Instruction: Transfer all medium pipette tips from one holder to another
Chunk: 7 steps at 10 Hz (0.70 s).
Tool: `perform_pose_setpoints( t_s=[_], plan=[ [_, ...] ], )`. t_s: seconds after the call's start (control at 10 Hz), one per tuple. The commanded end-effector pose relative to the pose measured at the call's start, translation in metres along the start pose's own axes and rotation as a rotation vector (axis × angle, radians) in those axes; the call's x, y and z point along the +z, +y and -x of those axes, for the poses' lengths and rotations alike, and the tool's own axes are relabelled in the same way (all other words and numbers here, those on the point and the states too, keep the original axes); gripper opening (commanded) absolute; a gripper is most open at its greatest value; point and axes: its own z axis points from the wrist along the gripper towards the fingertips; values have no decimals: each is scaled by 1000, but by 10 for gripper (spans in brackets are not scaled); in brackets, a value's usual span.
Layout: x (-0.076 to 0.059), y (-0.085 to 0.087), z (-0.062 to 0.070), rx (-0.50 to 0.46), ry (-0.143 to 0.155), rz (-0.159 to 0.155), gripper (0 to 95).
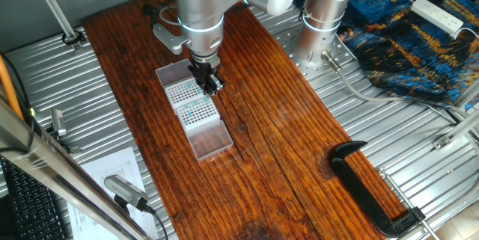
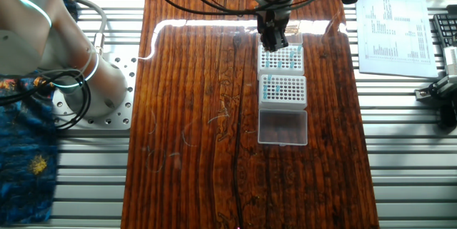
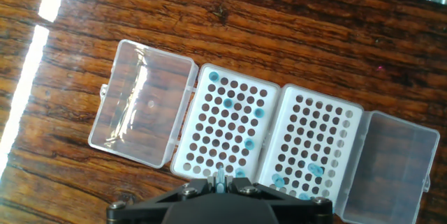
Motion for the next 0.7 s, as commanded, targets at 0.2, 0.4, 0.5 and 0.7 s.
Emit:
perform_pose_setpoints(
  t_s=[0.2, 0.4, 0.5, 0.7],
  plan=[
    [0, 0, 0, 1, -1, 1, 0],
    [0, 0, 1, 6, -1, 2, 0],
    [0, 0, 2, 4, -1, 2, 0],
    [-1, 1, 2, -4, -2, 14, 0]
  ],
)
